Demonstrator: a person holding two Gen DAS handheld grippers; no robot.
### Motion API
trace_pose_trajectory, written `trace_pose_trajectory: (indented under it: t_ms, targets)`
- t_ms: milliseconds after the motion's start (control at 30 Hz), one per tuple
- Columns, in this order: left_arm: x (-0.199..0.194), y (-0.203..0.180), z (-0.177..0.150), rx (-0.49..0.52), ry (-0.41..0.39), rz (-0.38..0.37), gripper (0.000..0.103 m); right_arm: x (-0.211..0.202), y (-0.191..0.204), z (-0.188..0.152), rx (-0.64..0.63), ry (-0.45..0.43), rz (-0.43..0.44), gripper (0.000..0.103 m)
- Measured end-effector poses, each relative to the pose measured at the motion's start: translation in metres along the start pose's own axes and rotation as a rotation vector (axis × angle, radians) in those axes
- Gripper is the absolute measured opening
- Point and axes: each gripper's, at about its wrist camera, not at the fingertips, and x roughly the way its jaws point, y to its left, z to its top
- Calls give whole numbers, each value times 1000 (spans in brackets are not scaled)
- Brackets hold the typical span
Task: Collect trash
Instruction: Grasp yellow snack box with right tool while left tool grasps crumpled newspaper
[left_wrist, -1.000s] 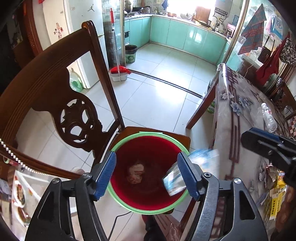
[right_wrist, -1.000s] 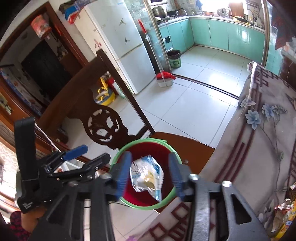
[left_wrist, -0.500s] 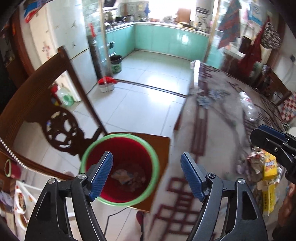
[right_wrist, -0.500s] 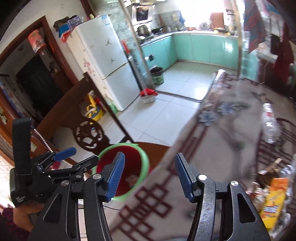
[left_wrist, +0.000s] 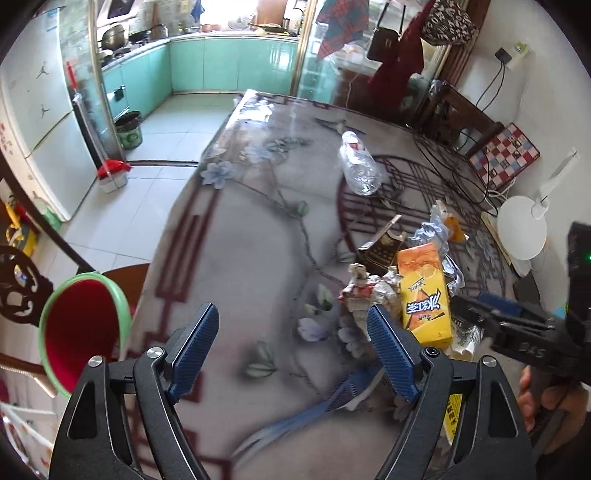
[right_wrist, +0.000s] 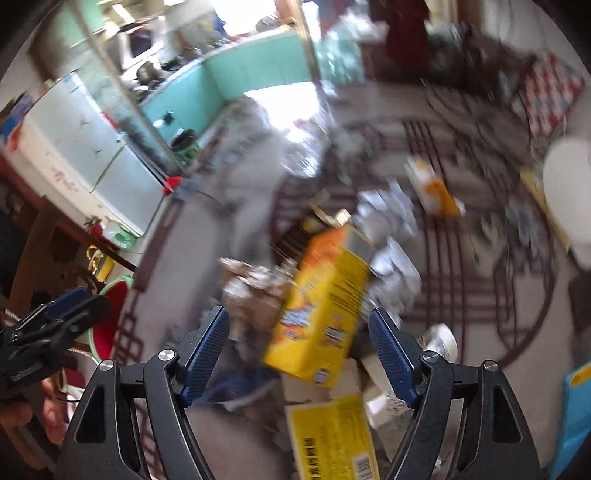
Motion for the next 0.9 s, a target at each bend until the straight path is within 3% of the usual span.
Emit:
trace_pose_trajectory:
  t_ms: [167, 233, 300, 333, 367, 467, 767, 900]
  targets:
    - [17, -17, 1, 2, 20, 32, 82, 44, -29, -2, 155, 107, 93, 77]
    - [24, -19, 4, -1, 31, 37, 82, 47, -30, 1, 148, 84, 110, 77]
    - [32, -24, 6, -3, 36, 33, 82, 49, -27, 8, 103, 95, 134, 68]
    - [37, -26, 7, -3, 46, 29, 82, 53, -26, 11, 97, 120, 155, 47]
    - [41, -30, 8, -3, 53, 22, 82, 55, -26, 14, 97, 122, 169, 40]
    - [51, -41, 8, 6, 72, 5, 82, 58, -26, 19, 76, 129, 181, 38]
    - [81, -67, 6, 37, 131, -74, 82, -27, -48, 41, 64, -111, 155, 34]
    - [112, -77, -1, 58, 220, -67, 80, -54, -52, 46, 85, -161, 148, 34]
